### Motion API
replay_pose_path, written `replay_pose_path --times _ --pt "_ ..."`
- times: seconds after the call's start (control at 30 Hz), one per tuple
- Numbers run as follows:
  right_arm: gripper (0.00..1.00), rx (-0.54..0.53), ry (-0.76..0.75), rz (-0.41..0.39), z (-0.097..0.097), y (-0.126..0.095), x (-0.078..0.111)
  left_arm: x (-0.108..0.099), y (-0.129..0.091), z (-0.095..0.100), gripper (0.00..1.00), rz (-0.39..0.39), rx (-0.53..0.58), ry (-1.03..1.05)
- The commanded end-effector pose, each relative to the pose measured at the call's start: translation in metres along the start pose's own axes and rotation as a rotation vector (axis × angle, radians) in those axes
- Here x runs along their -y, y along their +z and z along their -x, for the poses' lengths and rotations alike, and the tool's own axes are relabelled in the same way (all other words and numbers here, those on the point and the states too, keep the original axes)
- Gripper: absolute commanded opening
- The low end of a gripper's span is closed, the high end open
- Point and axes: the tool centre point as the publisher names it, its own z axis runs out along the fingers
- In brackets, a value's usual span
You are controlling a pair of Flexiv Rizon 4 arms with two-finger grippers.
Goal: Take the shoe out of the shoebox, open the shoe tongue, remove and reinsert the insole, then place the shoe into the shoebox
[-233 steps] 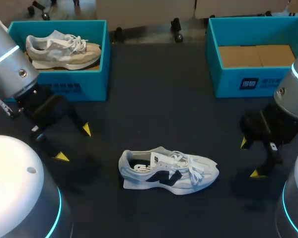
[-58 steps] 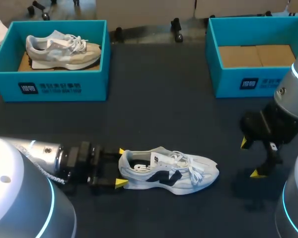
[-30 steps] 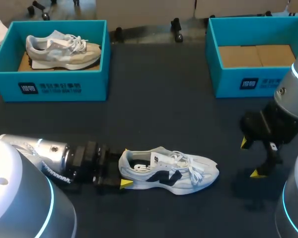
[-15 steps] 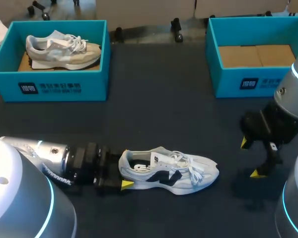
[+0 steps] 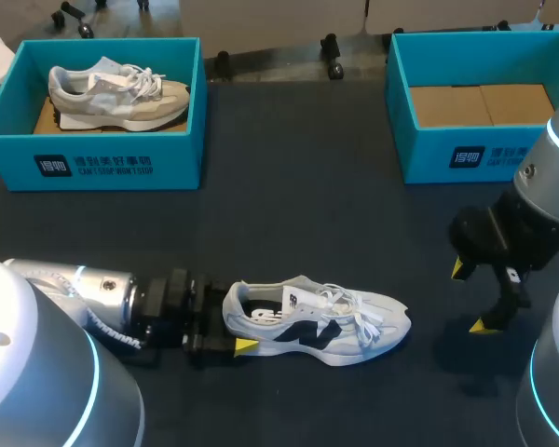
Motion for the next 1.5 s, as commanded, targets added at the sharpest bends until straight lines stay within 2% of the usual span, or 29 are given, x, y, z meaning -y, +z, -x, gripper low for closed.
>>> replay_pose_path --times 0.03,0.7,0.73,0.8,1.5 --pt "1.00 0.000 0.000 -0.001 0.0002 0.0014 -0.0003 -0.0001 0.0035 0.0006 1.00 0.005 -0.001 -0.003" --pt "1.00 0.000 0.000 -0.001 0.0002 0.0014 -0.0003 -0.0010 0.0101 0.0024 0.98 0.006 -0.009 -0.007" --pt "1.00 0.000 0.000 -0.001 0.0002 0.0014 -0.0003 -0.0011 0.0101 0.0024 0.55 0.006 -0.010 -0.006" --pt "1.00 0.000 0.000 -0.001 0.0002 0.0014 -0.0003 -0.0017 0.0095 0.0024 0.00 0.006 -0.011 -0.006" --pt "1.00 0.000 0.000 -0.001 0.0002 0.0014 -0.0003 -0.0059 0.0024 0.0020 0.00 -0.003 -0.014 -0.019"
